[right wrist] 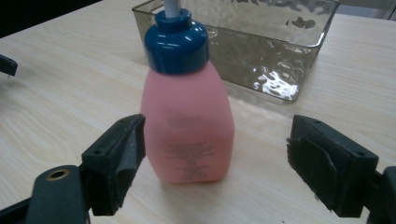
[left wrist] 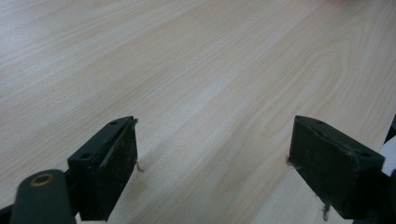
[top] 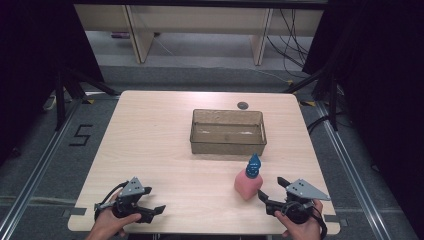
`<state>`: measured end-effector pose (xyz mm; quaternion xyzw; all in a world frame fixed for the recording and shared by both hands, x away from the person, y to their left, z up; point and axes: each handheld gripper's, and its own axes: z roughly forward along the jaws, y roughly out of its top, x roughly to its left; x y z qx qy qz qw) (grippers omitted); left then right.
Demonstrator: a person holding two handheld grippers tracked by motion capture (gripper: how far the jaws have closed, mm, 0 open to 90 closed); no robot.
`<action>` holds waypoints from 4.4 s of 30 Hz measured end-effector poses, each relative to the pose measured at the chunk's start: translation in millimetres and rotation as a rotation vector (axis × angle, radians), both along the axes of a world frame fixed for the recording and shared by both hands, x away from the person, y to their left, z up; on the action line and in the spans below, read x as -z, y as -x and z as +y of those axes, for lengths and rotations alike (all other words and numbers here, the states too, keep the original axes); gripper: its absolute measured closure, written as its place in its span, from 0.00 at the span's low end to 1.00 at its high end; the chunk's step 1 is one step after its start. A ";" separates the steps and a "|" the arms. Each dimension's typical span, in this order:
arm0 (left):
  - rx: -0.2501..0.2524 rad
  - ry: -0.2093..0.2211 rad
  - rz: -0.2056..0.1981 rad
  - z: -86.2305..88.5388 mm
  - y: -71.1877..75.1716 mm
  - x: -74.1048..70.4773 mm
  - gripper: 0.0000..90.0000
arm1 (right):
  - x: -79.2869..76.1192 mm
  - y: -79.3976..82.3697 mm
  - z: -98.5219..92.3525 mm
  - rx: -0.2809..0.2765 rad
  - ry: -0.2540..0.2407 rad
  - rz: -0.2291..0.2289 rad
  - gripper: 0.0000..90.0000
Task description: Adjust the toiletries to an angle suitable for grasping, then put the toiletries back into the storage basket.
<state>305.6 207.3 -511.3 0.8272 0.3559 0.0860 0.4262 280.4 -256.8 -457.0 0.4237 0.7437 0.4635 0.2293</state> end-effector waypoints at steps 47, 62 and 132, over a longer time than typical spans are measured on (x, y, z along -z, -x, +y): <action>-0.003 0.003 -0.002 0.6 0.0 -0.2 0.17 | -14.0 -36.3 40.8 -0.079 -0.050 -0.063 0.23; -0.003 0.000 0.000 0.8 -1.9 0.3 0.17 | -9.9 -47.2 39.9 -0.088 -0.042 -0.066 0.37; 0.000 -0.018 -0.003 2.0 -1.5 0.0 0.17 | -66.0 -74.8 46.2 -0.057 -0.060 -0.136 0.59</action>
